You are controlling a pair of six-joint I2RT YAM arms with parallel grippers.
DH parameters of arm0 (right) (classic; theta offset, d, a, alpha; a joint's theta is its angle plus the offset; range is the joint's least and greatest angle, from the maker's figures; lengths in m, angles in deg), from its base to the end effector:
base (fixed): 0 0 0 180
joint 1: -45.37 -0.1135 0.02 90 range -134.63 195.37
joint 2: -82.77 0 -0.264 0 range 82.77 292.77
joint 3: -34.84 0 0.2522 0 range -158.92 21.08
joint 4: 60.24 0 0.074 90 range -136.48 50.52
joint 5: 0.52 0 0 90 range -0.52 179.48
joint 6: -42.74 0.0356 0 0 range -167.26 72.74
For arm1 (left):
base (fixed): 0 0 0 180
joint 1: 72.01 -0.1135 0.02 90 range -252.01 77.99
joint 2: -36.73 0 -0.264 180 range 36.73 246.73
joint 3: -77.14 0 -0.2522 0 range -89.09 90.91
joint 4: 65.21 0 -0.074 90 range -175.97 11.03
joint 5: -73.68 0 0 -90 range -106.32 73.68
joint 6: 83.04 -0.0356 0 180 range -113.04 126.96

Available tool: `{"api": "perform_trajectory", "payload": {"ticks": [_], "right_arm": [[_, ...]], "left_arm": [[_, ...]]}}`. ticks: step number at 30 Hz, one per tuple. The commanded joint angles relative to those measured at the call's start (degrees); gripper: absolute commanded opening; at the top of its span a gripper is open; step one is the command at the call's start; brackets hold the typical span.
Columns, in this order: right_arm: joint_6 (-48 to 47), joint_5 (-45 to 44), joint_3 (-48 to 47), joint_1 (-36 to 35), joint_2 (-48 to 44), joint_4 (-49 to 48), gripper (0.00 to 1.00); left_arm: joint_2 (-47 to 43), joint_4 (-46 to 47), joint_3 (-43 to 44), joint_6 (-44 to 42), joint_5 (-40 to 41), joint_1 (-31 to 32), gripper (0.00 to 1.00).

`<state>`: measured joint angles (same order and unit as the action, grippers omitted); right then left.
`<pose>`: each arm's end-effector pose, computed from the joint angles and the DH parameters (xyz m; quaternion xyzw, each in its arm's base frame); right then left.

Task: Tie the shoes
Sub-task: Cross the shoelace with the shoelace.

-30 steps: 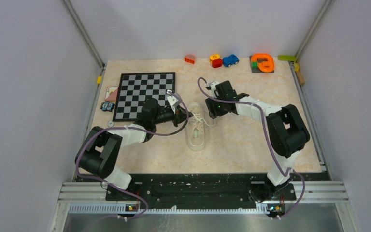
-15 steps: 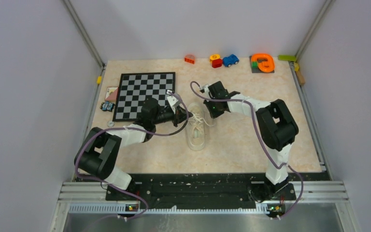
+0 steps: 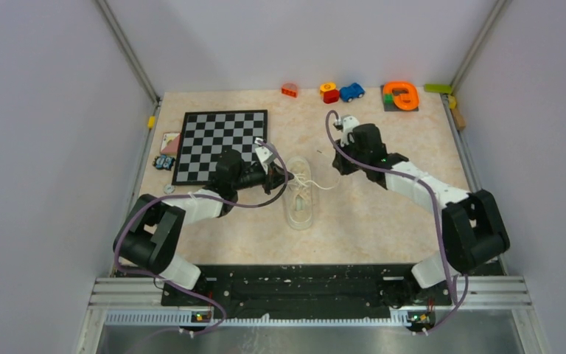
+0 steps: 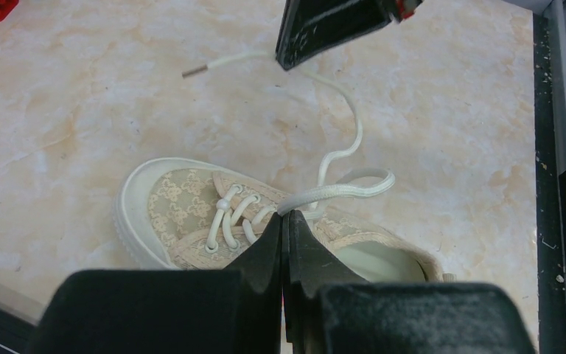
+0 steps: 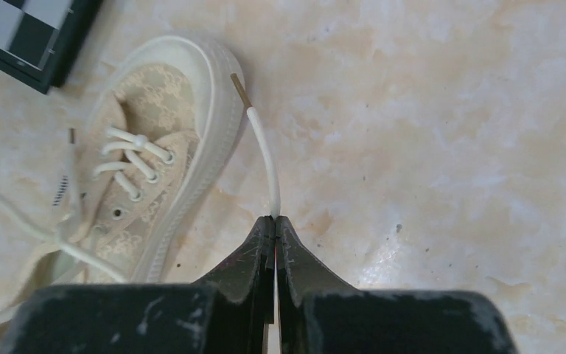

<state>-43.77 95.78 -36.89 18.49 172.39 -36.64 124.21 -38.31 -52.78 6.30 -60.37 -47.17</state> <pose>0.3017 0.1573 0.2276 -0.2066 0.8869 0.1558 0.3827 0.2679 -0.1513 0.2059 0.3912 0.6422 -0.4061 0.5192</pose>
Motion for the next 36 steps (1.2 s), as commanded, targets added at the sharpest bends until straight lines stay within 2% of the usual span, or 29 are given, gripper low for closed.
{"api": "perform_trajectory", "payload": {"ticks": [1, 7, 18, 25, 30, 36], "right_arm": [[1.5, 5.9, 4.5, 0.6, -7.6, -9.4, 0.00], [0.9, 12.7, 12.1, -0.7, -15.8, -15.1, 0.00], [-0.3, 11.7, 22.4, -10.6, -27.3, -17.8, 0.00], [-3.2, 9.7, 22.7, -13.8, -27.8, -17.2, 0.00], [-6.4, 7.1, 17.5, -16.9, -22.9, -11.5, 0.00], [-4.5, 8.5, 15.0, -19.4, -18.3, -12.6, 0.00]], "left_arm": [[-1.6, 0.0, 1.4, -1.1, -0.2, 0.0, 0.00], [-1.6, -1.1, 1.9, -0.7, -0.3, 0.0, 0.00], [-2.0, -1.4, 2.2, 0.1, -0.6, 0.0, 0.00], [-2.2, -2.1, 2.3, 0.2, -0.5, 0.0, 0.00], [-2.1, -2.2, 2.5, 0.1, -0.6, 0.0, 0.00], [-1.8, -2.1, 2.6, 0.0, -0.7, 0.0, 0.00]]}}
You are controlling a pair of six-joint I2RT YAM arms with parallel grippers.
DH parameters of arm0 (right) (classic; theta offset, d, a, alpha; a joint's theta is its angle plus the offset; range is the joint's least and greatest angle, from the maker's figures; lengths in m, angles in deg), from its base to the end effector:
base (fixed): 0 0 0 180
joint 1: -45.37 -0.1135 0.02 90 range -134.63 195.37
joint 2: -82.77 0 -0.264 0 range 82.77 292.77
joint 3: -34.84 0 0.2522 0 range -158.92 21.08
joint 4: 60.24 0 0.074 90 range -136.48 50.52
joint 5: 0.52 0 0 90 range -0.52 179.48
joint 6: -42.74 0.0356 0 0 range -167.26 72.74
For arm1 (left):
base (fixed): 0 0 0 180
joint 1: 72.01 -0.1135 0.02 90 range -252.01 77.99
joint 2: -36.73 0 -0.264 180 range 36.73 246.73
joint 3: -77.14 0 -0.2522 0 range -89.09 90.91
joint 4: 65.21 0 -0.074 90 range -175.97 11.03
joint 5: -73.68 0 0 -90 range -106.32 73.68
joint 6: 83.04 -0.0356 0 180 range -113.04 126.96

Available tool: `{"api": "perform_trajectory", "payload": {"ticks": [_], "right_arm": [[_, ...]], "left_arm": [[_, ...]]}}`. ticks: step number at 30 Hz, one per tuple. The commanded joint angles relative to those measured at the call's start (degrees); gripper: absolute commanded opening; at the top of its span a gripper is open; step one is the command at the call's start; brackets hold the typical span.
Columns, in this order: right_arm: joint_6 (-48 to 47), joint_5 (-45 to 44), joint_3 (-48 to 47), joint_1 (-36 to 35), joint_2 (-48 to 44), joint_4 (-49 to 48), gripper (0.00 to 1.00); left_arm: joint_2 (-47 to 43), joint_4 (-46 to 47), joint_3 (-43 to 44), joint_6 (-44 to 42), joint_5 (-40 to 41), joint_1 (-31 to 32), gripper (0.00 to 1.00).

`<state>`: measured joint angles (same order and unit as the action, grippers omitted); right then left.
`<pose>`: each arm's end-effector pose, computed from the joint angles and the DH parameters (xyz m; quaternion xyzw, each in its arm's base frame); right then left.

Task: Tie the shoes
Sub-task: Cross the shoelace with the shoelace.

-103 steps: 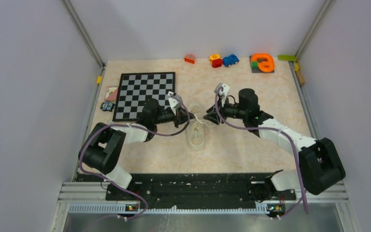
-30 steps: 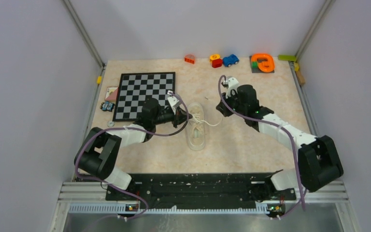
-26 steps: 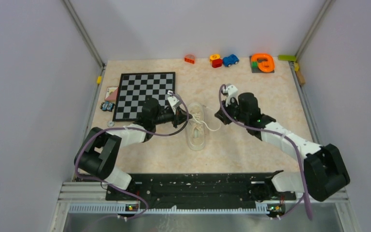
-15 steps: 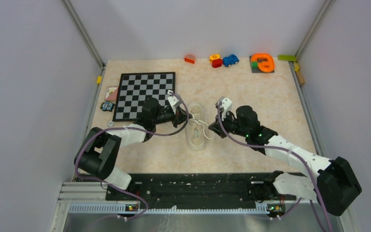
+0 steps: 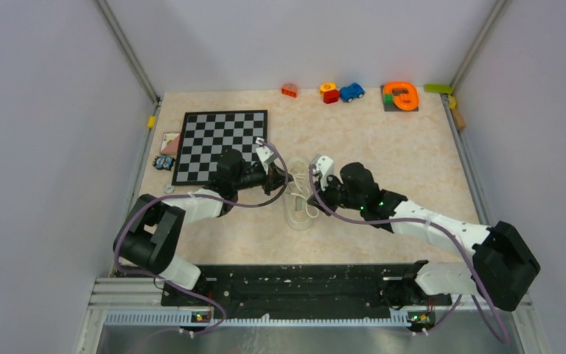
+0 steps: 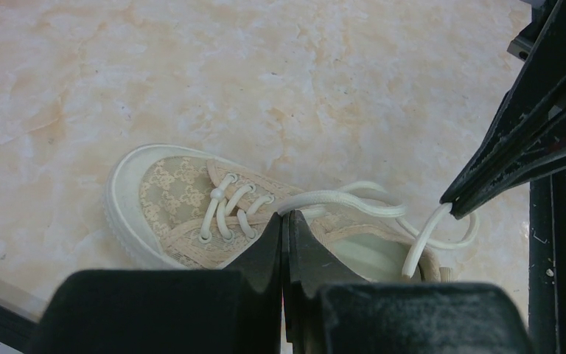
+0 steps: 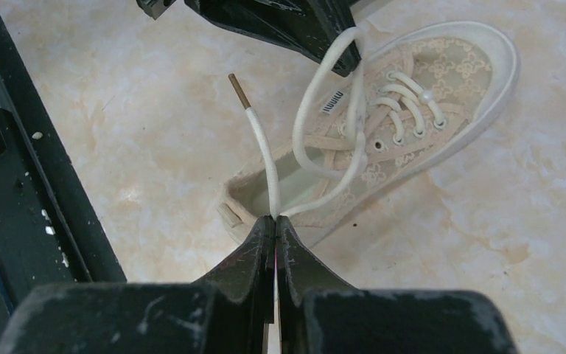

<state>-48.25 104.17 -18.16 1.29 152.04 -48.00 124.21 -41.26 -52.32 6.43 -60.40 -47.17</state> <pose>0.1833 0.1901 0.2380 -0.3870 0.7623 0.2884 0.4312 0.2682 -0.1514 0.2033 0.3872 0.6564 -0.4086 0.5023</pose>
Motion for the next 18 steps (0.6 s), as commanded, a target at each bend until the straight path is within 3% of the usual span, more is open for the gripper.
{"api": "perform_trajectory", "payload": {"ticks": [1, 10, 18], "right_arm": [[0.1, -0.1, -4.2, -2.5, 3.1, -1.5, 0.00], [6.7, -6.0, -9.1, -2.6, 11.2, -3.4, 0.00], [17.5, -18.5, -7.2, -1.8, 11.2, -11.2, 0.00]], "left_arm": [[-1.8, 0.9, 2.1, 0.0, -0.8, 0.0, 0.00], [-1.7, 0.9, 2.2, -0.1, -1.2, 0.0, 0.00], [-1.9, 0.8, 1.9, -0.2, -1.1, 0.0, 0.00]]}}
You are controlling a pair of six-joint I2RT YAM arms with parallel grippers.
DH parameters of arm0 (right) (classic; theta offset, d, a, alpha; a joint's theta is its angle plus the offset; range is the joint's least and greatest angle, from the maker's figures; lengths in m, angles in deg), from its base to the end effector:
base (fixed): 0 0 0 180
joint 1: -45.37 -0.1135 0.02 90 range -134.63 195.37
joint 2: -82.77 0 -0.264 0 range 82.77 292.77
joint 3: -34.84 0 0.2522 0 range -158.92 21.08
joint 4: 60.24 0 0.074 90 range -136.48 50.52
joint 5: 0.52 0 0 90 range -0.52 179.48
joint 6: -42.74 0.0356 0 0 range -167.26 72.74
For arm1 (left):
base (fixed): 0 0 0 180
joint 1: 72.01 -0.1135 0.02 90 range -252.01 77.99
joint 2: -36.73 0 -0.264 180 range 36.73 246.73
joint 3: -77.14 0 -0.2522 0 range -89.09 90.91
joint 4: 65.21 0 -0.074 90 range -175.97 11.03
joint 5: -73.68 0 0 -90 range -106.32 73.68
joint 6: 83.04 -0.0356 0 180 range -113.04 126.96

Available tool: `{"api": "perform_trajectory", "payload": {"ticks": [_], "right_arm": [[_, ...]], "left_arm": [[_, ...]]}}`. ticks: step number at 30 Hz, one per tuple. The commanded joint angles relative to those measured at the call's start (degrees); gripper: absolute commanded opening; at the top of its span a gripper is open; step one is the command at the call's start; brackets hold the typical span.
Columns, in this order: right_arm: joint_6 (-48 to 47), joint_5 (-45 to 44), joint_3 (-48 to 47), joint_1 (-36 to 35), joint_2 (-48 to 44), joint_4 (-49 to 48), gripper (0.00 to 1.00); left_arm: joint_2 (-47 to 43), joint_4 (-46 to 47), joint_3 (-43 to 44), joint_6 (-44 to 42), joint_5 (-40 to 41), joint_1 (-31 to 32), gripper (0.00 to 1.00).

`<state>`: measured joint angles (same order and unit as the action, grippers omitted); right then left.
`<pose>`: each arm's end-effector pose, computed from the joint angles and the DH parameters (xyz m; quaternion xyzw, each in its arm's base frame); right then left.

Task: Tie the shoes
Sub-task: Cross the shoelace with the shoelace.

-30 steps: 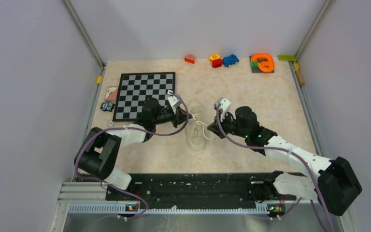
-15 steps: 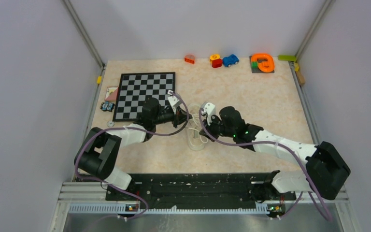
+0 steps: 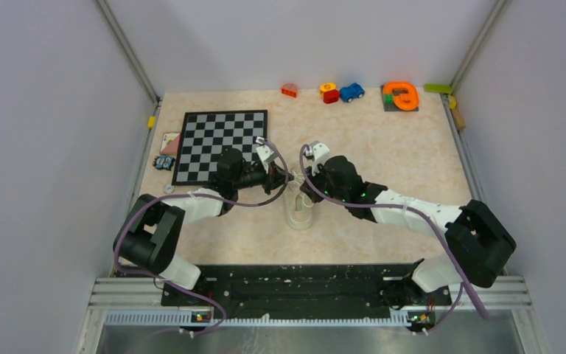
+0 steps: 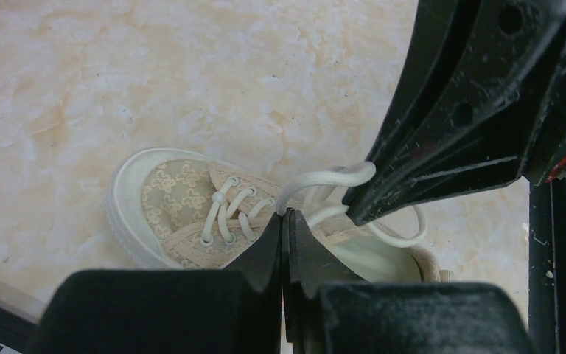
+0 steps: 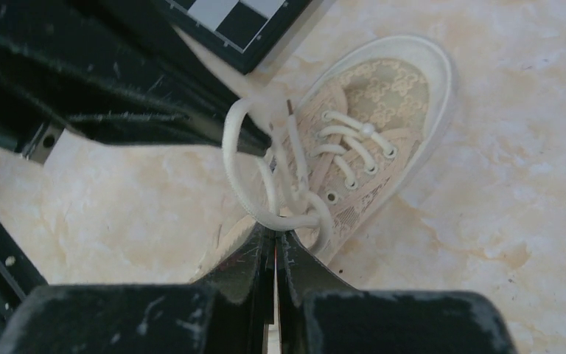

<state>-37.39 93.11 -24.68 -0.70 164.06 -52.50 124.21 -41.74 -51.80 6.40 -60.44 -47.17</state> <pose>0.2131 0.2245 0.2270 -0.2834 0.8158 0.2603 0.4318 0.2694 -0.1520 0.2052 0.3876 0.6559 -0.4087 0.5026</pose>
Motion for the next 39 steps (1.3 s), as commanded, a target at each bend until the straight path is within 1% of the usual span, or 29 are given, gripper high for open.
{"api": "perform_trajectory", "payload": {"ticks": [1, 7, 10, 13, 19, 23, 27, 31, 34, 36, 39], "right_arm": [[8.0, -7.9, -0.6, 0.6, -0.7, -6.9, 0.00], [11.2, -7.2, 1.7, 3.6, -2.5, -7.4, 0.00], [12.6, -4.0, 3.3, 6.0, -2.7, -9.1, 0.00], [12.7, -3.8, 2.7, 6.2, -1.6, -9.7, 0.00], [16.1, -1.7, 1.7, 6.2, 1.8, -15.0, 0.00], [19.1, -5.0, 0.7, 6.2, 3.9, -15.8, 0.00], [20.9, -6.2, 0.5, 6.2, 4.8, -17.5, 0.00], [22.5, -8.3, 4.2, 6.1, 3.8, -24.4, 0.00], [23.1, -10.0, 5.1, 6.2, 3.3, -25.6, 0.00], [21.6, -7.5, 5.5, 6.1, 3.0, -27.2, 0.00], [20.0, -4.1, 7.1, 6.1, 2.2, -29.9, 0.00]], "left_arm": [[-1.9, 1.3, 1.3, -0.1, -1.1, 0.0, 0.00], [-1.9, 1.1, 1.3, -0.4, -0.7, 0.0, 0.00], [-2.0, 1.1, 1.4, -0.2, -1.7, 0.0, 0.00], [-2.1, 1.2, 1.4, -0.1, -2.9, 0.2, 0.00], [-2.5, 1.1, 1.0, -0.7, -4.2, 0.8, 0.00], [-3.5, -0.4, 0.7, -2.1, -4.3, 1.5, 0.00], [-4.2, -3.0, 0.7, -4.1, -4.1, 2.7, 0.00], [-4.1, -6.9, 1.6, -6.7, -3.8, 4.2, 0.00], [-4.5, -10.3, 2.4, -8.6, -2.9, 5.0, 0.00], [-4.7, -10.1, 2.1, -8.5, -1.7, 5.1, 0.00], [-4.6, -9.1, 1.9, -7.6, 0.2, 5.1, 0.23]]}}
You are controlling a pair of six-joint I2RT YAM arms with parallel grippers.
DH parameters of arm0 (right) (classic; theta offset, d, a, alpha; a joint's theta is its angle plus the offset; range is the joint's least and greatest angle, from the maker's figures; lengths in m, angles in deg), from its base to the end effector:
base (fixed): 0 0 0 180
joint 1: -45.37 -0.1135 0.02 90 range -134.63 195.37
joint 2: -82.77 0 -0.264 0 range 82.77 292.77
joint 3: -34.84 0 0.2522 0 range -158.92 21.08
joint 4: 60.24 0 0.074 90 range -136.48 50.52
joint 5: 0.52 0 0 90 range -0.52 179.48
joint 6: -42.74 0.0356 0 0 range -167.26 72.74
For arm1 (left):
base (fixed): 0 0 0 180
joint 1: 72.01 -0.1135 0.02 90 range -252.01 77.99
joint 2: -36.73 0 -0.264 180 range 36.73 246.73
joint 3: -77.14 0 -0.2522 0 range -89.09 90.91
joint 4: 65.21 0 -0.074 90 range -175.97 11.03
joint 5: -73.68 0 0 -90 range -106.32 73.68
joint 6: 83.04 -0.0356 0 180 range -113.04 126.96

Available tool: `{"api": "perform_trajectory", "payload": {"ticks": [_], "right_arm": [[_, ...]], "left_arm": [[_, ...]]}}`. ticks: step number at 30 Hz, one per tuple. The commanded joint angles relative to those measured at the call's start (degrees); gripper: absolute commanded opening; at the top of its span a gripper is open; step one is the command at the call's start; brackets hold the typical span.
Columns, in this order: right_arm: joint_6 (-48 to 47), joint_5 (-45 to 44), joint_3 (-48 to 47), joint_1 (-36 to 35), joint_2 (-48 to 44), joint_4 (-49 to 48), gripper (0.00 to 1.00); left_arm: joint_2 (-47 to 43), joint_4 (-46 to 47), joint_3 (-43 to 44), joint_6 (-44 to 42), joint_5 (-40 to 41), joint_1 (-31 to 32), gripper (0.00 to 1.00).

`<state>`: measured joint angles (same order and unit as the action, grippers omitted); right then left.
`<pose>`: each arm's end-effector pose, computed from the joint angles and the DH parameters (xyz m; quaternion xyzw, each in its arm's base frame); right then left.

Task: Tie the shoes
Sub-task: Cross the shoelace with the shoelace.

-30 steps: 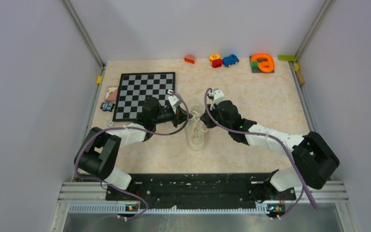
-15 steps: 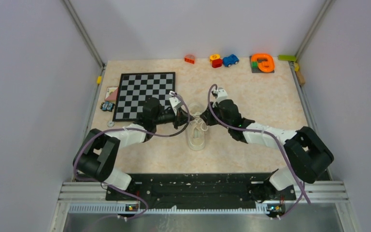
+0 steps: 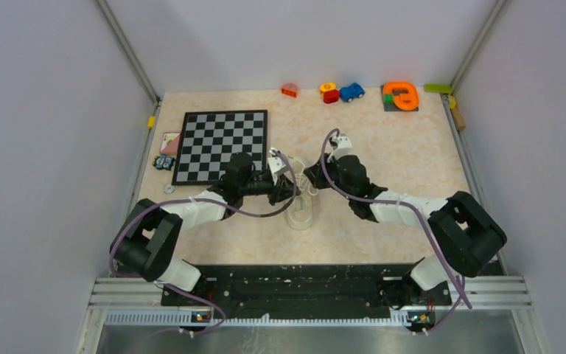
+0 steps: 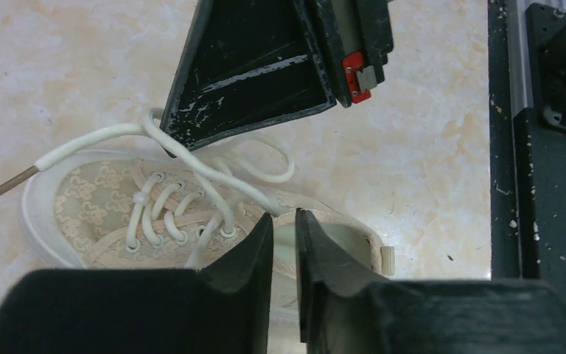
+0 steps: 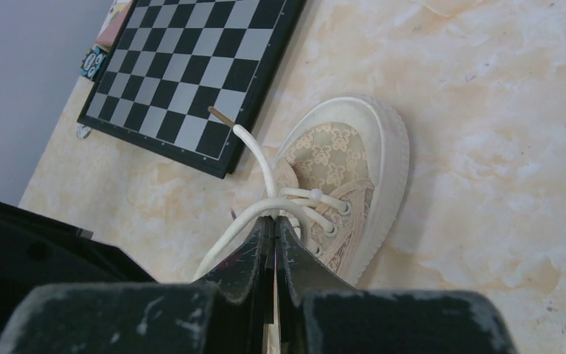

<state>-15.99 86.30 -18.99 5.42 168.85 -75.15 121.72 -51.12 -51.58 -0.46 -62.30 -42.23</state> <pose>0.2464 0.2038 0.2097 -0.0446 0.8042 0.3266 0.4945 0.2474 -0.1711 0.2034 0.4533 0.6412 -0.4160 0.4586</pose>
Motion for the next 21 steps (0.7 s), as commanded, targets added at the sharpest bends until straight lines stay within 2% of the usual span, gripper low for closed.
{"api": "perform_trajectory", "payload": {"ticks": [1, 3, 10, 13, 15, 18, 19, 21], "right_arm": [[-1.9, 3.0, 2.0, 0.0, -2.9, -7.9, 0.00], [-3.1, 4.9, 3.1, 0.0, -3.2, -9.1, 0.00], [-5.7, 7.0, 5.8, 0.0, -4.8, -11.2, 0.00], [-6.8, 8.0, 6.5, 0.0, -5.2, -12.4, 0.00], [-7.3, 8.6, 6.9, 0.0, -5.3, -13.3, 0.00], [-7.7, 9.0, 6.9, 0.0, -4.9, -13.9, 0.00], [-7.8, 9.3, 6.7, 0.0, -4.7, -13.8, 0.00], [-8.0, 9.5, 6.3, 0.0, -4.5, -13.6, 0.00]], "left_arm": [[-2.3, 0.8, 1.6, 0.0, 2.4, 0.2, 0.29], [-3.2, 2.3, 1.0, 1.5, 3.2, 0.1, 0.46], [-10.4, 6.8, -2.3, 10.6, 8.0, -1.6, 0.53], [-13.4, 6.6, -3.4, 17.1, 15.3, -1.7, 0.72], [-13.1, 4.6, -2.2, 22.8, 23.3, -1.8, 0.84], [-12.6, -7.7, 3.7, 29.7, 32.0, -2.6, 0.91], [-13.0, -11.9, 5.2, 30.6, 31.9, -3.1, 0.92], [-13.4, -9.8, 4.8, 31.4, 29.0, -3.2, 0.92]]}}
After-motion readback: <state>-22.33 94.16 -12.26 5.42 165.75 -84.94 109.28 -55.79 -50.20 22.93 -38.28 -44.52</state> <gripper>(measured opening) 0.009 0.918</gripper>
